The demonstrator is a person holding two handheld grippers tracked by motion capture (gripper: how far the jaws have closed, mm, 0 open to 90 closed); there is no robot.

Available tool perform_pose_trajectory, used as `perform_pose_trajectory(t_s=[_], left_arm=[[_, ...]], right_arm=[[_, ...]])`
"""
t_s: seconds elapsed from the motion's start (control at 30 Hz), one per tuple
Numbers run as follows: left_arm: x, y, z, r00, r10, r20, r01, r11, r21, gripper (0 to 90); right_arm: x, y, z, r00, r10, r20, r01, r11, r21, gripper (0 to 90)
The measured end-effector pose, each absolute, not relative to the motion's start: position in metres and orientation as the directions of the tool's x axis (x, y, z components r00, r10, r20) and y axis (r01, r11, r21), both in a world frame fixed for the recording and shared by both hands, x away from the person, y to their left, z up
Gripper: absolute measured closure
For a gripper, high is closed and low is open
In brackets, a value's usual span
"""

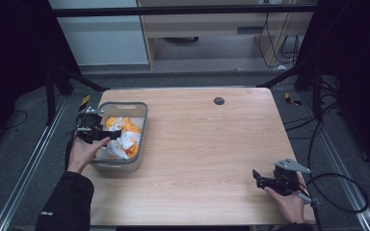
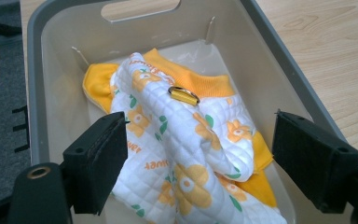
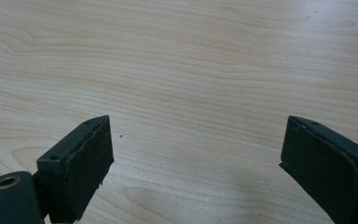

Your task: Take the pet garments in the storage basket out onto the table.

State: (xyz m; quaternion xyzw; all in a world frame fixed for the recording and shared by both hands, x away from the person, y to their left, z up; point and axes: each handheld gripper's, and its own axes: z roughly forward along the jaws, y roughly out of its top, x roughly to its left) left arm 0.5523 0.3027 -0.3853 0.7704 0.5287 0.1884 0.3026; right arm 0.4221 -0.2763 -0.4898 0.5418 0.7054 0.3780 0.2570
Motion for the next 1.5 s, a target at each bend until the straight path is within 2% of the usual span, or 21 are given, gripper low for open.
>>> perform_pose_trajectory(t_s=[0.37, 0.87, 1.43, 1.5], left_arm=[[0.564, 0.293, -0.384, 0.375, 0.927, -0.013, 0.720, -0.282, 0.634, 18.2], [0.572, 0.289, -0.397, 0.375, 0.927, -0.001, 0.778, -0.314, 0.544, 20.7], [0.575, 0.292, -0.414, 0.359, 0.933, -0.027, 0.811, -0.298, 0.503, 27.0], [0.576, 0.291, -0.416, 0.360, 0.933, -0.027, 0.816, -0.300, 0.494, 30.1]], right_arm=[[0.422, -0.276, -0.490, -0.286, 0.957, 0.053, 0.578, 0.128, 0.806, 8.9], [0.423, -0.275, -0.491, -0.290, 0.955, 0.054, 0.584, 0.132, 0.801, 8.8], [0.424, -0.275, -0.492, -0.299, 0.953, 0.054, 0.590, 0.140, 0.795, 8.5], [0.423, -0.275, -0.492, -0.297, 0.953, 0.056, 0.589, 0.137, 0.796, 8.5]])
